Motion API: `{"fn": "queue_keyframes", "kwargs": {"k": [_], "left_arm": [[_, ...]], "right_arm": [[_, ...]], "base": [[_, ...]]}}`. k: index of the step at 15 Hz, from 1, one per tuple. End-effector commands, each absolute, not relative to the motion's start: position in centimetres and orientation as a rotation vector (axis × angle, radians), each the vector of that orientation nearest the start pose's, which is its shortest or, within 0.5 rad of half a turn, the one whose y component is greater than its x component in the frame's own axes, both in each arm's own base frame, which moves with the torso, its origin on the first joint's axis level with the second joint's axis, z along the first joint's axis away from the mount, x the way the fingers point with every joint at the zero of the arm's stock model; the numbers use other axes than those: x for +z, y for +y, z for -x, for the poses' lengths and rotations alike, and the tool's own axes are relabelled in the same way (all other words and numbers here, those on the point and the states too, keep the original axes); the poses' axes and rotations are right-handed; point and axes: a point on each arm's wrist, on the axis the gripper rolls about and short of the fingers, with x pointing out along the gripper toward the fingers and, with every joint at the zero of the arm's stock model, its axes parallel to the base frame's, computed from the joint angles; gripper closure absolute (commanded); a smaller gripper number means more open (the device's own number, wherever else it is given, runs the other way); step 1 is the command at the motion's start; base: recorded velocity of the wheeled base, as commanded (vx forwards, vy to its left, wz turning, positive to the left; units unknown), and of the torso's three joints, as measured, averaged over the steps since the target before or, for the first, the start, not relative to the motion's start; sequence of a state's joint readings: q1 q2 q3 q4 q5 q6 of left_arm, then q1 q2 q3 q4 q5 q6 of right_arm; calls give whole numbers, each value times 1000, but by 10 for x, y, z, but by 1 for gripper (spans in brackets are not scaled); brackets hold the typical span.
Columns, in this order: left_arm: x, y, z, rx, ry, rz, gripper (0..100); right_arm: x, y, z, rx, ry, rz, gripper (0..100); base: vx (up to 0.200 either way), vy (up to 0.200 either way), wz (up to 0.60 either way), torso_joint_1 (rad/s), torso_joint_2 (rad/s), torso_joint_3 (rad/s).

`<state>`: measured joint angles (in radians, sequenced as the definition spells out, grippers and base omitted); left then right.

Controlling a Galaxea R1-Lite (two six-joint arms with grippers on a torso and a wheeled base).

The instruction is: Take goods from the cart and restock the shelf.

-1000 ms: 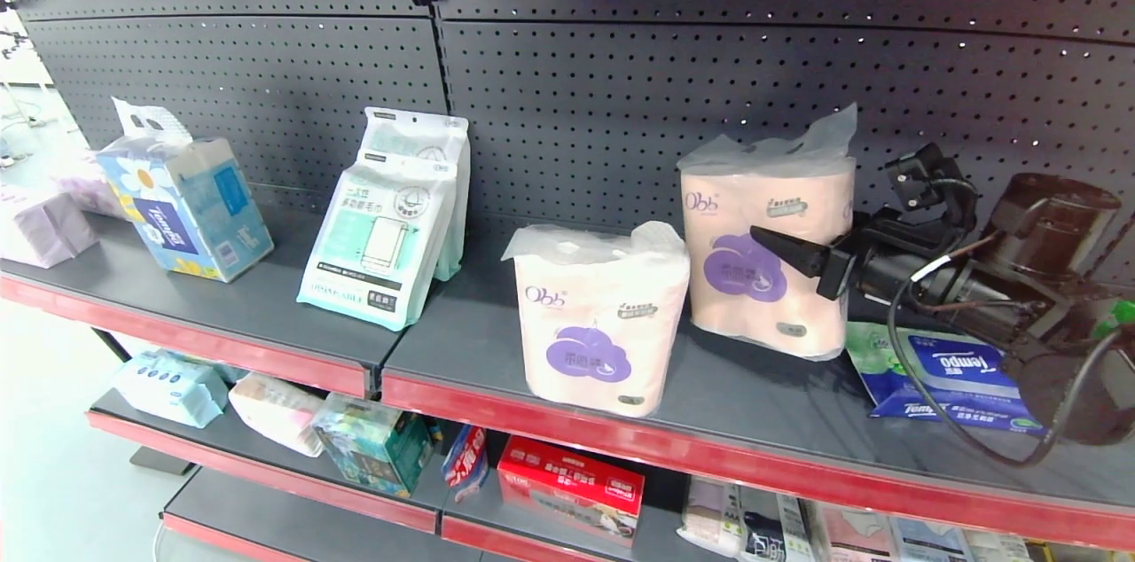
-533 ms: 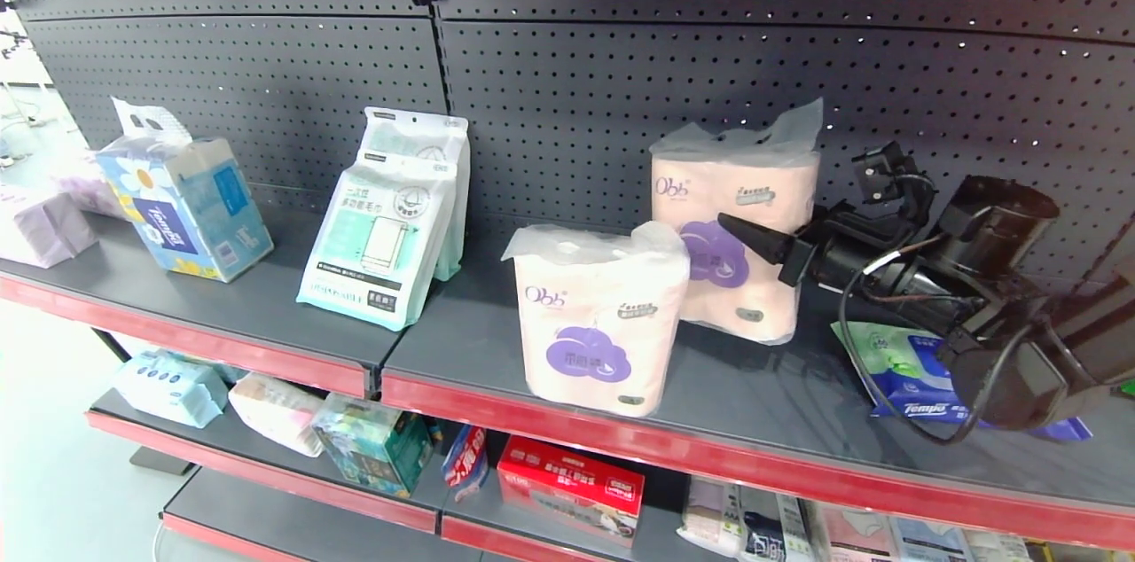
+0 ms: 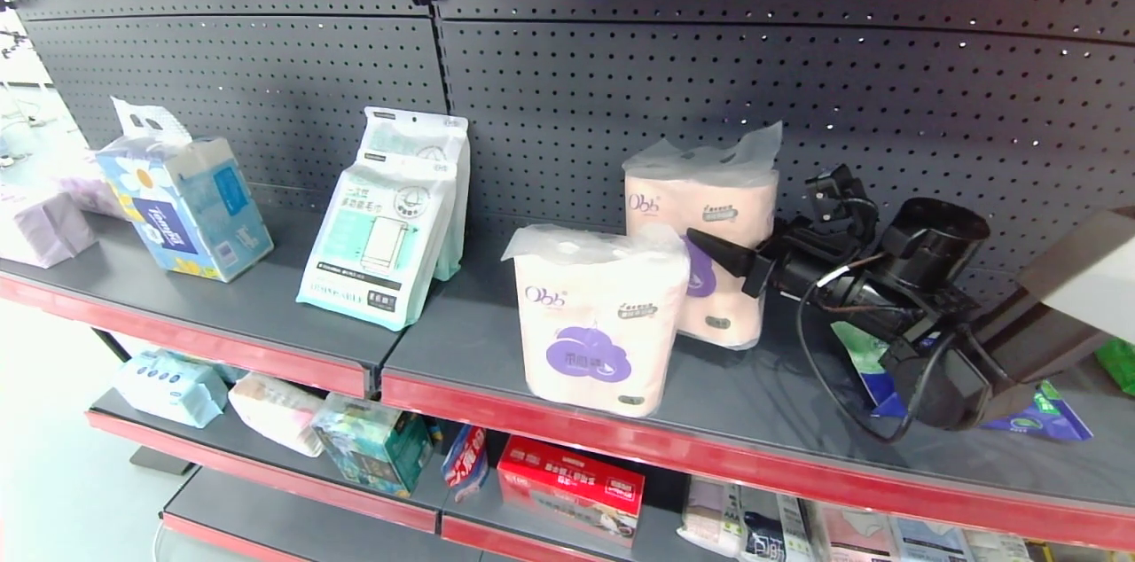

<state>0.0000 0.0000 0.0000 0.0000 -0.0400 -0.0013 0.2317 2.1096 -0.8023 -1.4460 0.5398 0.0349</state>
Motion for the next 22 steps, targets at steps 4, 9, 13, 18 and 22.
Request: {"fn": "queue_keyframes", "kwargs": {"k": [4, 9, 13, 18, 22], "left_arm": [[75, -1, 23, -40, 0, 2, 0], [75, -1, 23, -40, 0, 2, 0], [75, -1, 23, -41, 0, 2, 0], [75, -1, 23, -40, 0, 2, 0], [75, -1, 23, -40, 0, 2, 0]], "right_arm": [[113, 105, -373, 803, -133, -9, 100], [111, 117, -388, 826, -172, -2, 100], [103, 121, -392, 828, -172, 18, 100], [96, 128, -400, 838, -202, 38, 100], [90, 130, -401, 850, -195, 45, 100]], "base": [[0, 0, 0, 0, 0, 0], [0, 0, 0, 0, 0, 0], [0, 0, 0, 0, 0, 0], [0, 0, 0, 0, 0, 0], [0, 0, 0, 0, 0, 0]]}}
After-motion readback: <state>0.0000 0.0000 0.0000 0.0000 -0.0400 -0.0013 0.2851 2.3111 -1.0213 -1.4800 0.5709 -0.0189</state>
